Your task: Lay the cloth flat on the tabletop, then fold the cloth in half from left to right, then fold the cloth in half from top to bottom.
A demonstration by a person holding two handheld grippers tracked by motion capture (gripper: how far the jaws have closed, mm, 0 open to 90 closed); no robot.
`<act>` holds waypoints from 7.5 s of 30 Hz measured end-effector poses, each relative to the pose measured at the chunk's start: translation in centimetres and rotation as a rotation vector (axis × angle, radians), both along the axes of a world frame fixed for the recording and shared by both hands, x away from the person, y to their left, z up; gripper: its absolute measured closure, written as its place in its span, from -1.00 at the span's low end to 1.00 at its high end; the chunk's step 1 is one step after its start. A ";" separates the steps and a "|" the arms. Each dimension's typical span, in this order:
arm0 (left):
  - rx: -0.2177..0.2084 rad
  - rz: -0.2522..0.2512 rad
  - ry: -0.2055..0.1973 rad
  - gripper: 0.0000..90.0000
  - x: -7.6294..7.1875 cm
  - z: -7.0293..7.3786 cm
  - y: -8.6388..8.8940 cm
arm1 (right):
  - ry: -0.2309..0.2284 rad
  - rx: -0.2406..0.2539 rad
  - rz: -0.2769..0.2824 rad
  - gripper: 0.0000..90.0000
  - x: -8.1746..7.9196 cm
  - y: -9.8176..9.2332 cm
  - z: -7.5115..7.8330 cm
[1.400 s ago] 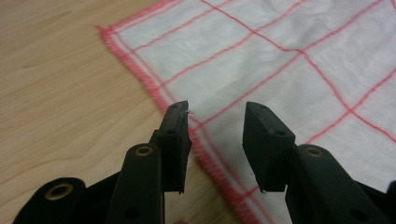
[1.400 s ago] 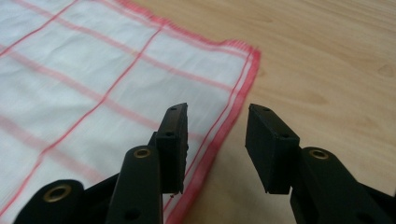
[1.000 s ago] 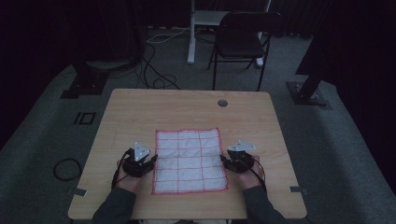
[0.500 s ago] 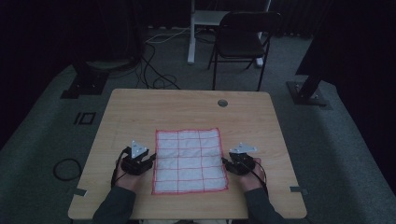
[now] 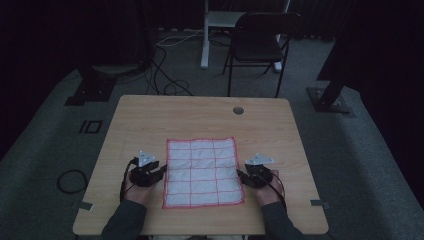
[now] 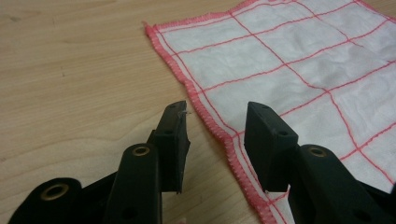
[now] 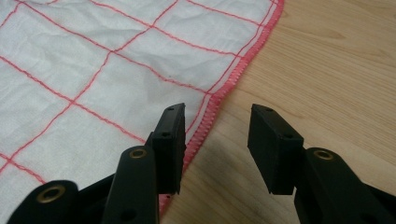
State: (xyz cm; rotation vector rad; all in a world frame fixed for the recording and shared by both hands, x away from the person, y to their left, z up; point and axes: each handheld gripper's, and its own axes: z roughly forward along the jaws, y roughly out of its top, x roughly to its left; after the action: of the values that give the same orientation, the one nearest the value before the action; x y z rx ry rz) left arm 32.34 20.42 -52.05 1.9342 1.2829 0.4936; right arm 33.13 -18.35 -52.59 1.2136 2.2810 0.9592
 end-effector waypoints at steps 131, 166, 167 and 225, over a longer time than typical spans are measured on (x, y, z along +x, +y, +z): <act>-0.053 -0.016 0.050 0.94 1.7 1.2 -0.5 | -0.039 0.040 0.201 0.28 2.6 11.1 0.1; 0.042 0.126 0.104 0.82 9.0 -1.4 -0.6 | 0.005 -0.007 0.225 0.27 3.7 12.6 -1.3; 0.040 0.126 0.105 0.86 9.0 -1.4 -0.6 | 0.004 -0.007 0.226 0.27 3.7 12.6 -1.3; -0.098 -0.126 0.004 0.93 1.2 5.5 -7.6 | -0.032 -0.004 0.141 0.15 1.3 3.7 0.0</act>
State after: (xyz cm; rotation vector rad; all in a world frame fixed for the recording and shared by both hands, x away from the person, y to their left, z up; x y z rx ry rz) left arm 33.55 12.78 -46.53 1.9206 1.1572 0.3566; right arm 34.43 -14.61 -52.54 1.0403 2.3674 1.0155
